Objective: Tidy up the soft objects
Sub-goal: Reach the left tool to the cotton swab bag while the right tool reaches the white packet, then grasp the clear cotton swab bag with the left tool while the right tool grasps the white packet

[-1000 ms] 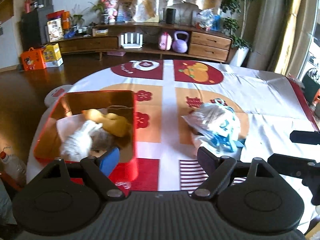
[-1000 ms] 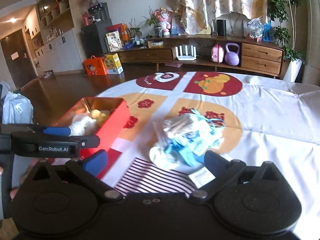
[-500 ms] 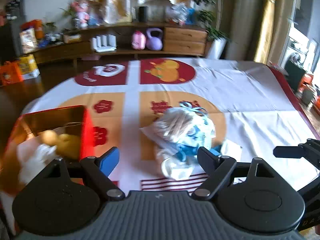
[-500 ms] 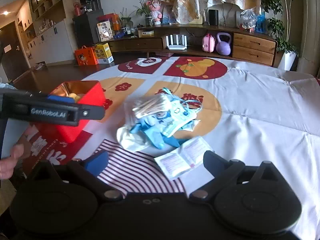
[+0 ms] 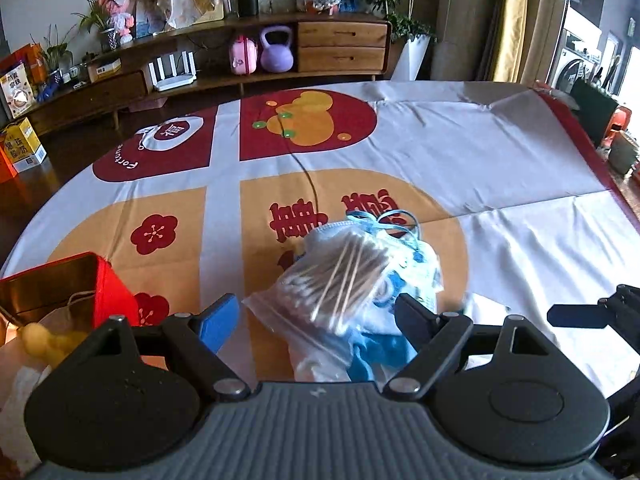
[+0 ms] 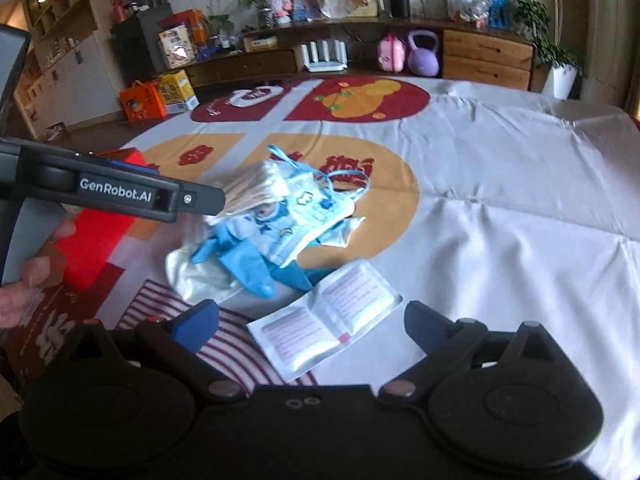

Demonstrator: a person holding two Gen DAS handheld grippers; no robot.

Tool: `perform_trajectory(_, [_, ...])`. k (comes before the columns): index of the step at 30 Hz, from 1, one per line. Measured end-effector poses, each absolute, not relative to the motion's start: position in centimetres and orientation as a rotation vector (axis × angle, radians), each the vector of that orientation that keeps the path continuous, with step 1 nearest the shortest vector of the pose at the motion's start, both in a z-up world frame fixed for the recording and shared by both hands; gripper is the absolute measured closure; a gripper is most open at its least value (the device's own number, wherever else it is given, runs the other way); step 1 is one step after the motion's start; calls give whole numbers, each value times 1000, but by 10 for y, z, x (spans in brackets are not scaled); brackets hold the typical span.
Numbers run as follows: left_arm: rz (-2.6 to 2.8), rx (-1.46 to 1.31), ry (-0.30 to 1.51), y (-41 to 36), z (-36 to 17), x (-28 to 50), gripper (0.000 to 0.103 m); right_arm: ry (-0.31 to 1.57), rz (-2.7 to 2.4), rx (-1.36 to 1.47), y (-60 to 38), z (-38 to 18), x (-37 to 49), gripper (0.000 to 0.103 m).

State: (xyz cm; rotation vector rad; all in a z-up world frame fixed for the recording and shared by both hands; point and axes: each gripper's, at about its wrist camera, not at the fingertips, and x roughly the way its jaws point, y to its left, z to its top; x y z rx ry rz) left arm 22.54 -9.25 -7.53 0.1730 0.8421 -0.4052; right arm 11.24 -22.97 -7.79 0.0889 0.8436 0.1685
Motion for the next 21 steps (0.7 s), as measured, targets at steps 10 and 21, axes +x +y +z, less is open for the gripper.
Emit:
perform_trajectory(10, [-482, 216, 856, -107, -90, 250, 18, 876, 107, 91, -227, -96, 135, 7])
perform_trajectory(21, [-490, 197, 895, -107, -109, 270, 18, 889, 61, 89, -225, -107, 145, 7])
